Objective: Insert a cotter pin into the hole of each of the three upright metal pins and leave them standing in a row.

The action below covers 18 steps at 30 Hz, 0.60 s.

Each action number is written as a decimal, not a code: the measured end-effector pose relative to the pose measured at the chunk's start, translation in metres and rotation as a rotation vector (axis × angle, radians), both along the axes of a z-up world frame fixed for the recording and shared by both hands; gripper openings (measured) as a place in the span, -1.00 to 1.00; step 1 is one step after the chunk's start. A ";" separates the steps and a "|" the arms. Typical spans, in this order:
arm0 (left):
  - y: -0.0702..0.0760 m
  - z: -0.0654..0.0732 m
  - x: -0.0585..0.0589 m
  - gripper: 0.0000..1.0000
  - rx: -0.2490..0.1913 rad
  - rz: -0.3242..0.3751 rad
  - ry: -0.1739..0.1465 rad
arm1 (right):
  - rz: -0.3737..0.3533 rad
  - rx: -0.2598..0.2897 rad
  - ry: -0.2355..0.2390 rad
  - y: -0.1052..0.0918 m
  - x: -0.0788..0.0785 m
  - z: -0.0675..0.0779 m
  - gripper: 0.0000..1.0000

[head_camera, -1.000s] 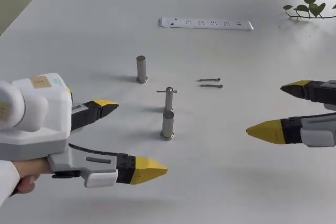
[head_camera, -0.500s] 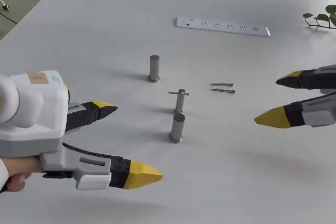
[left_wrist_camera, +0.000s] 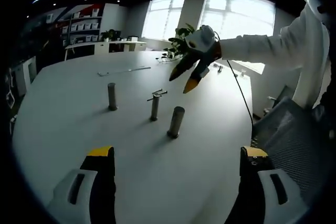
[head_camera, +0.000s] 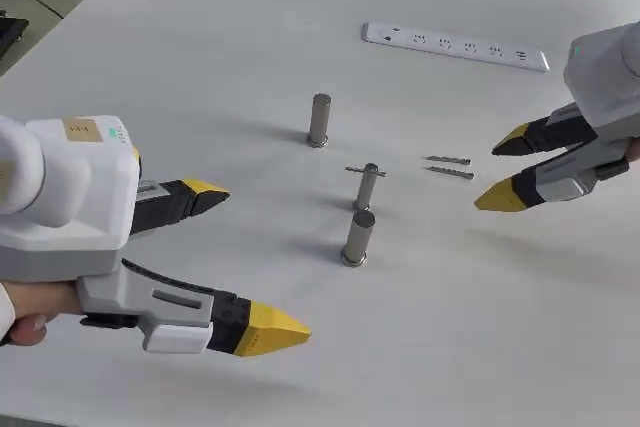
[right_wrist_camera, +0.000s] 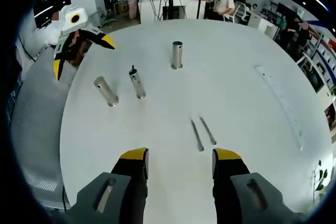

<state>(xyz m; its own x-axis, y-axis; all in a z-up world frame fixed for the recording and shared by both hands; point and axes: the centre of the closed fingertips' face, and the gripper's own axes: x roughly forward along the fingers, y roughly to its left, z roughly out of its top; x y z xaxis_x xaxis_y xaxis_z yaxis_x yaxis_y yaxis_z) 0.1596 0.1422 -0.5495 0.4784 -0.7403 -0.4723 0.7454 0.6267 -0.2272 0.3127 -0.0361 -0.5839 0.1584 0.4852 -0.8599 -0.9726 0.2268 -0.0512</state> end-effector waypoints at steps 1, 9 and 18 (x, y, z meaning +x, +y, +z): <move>0.000 0.000 0.000 0.99 0.000 0.000 0.001 | 0.002 -0.005 0.000 0.000 0.001 -0.001 -0.17; 0.000 0.003 -0.001 0.99 -0.017 0.007 0.015 | 0.047 -0.053 0.020 0.007 0.021 -0.013 -0.43; 0.000 0.000 -0.005 0.99 -0.017 0.002 0.037 | 0.066 -0.114 0.057 0.009 0.025 -0.023 -0.72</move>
<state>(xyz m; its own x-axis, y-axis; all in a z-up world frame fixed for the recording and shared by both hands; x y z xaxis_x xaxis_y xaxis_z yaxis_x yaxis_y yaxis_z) 0.1543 0.1427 -0.5497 0.4622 -0.7477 -0.4768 0.7355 0.6236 -0.2649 0.3379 -0.0275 -0.6065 0.0793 0.3913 -0.9168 -0.9872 0.1586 -0.0177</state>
